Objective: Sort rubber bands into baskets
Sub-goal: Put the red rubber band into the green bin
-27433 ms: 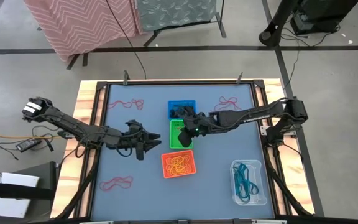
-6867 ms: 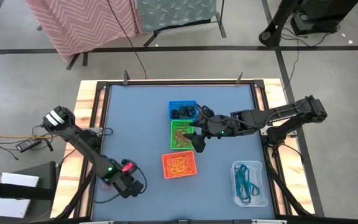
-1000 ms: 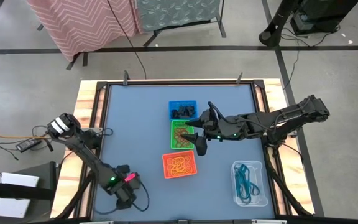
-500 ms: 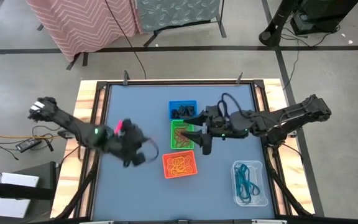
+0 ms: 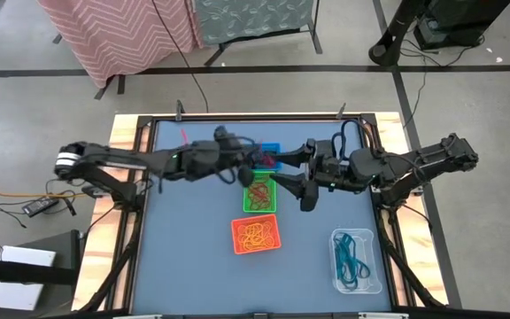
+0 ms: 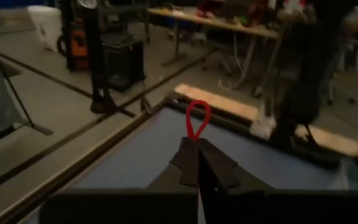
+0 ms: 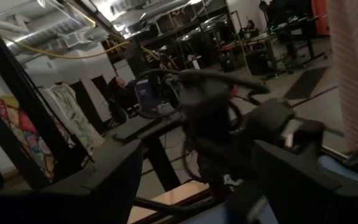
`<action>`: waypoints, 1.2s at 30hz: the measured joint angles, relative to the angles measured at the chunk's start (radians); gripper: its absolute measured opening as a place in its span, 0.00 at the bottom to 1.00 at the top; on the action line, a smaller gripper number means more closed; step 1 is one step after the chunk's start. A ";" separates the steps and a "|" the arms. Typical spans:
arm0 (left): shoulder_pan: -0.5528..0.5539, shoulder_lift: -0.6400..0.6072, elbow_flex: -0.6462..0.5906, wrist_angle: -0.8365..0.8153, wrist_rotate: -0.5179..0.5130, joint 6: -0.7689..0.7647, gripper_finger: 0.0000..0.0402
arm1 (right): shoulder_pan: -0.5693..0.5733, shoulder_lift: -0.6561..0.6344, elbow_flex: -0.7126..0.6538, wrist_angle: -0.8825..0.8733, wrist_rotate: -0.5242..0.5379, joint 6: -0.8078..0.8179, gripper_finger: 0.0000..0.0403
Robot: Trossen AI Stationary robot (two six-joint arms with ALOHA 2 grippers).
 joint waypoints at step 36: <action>-0.073 0.232 -0.150 0.051 0.126 -0.291 0.00 | 0.031 0.002 0.000 -0.048 0.014 0.011 0.77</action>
